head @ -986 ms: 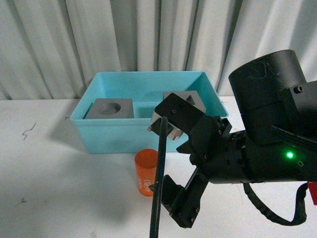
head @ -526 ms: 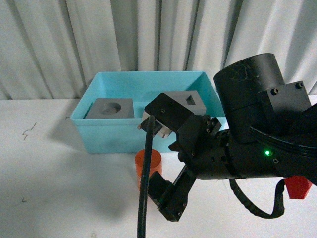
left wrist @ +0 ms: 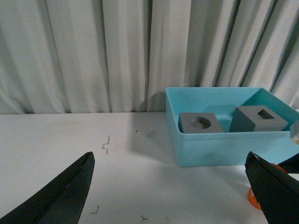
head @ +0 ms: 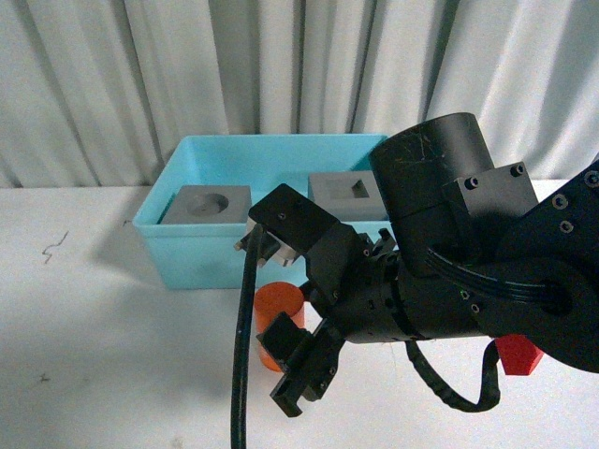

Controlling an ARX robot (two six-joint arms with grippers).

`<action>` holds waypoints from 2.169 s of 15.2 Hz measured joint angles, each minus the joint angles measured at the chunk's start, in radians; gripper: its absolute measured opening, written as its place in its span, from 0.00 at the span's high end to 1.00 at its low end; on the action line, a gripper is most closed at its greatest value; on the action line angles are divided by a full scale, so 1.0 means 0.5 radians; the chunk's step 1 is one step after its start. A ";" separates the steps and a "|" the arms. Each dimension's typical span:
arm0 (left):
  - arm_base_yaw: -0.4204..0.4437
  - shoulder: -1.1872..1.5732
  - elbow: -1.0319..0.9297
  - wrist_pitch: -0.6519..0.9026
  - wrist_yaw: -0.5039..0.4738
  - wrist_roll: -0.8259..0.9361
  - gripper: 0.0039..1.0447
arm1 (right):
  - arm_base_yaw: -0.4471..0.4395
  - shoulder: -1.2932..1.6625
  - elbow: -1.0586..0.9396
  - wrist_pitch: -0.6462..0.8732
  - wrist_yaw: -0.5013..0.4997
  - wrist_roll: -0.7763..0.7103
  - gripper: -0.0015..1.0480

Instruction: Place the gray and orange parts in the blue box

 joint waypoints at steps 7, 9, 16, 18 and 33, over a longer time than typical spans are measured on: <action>0.000 0.000 0.000 -0.001 -0.001 0.000 0.06 | -0.034 -0.819 -0.117 0.341 0.157 0.470 0.59; 0.000 0.000 0.000 0.000 0.000 0.000 0.06 | -0.113 -0.808 0.062 0.412 0.348 0.541 0.59; 0.000 0.000 0.000 0.000 0.000 0.000 0.06 | 0.002 -0.090 0.729 0.343 0.811 0.697 0.59; 0.000 0.000 0.000 0.000 -0.001 0.000 0.06 | 0.022 0.037 0.785 0.315 0.929 0.755 0.59; 0.000 0.000 0.000 0.000 0.000 0.000 0.06 | 0.080 0.432 0.883 0.178 1.002 0.980 0.60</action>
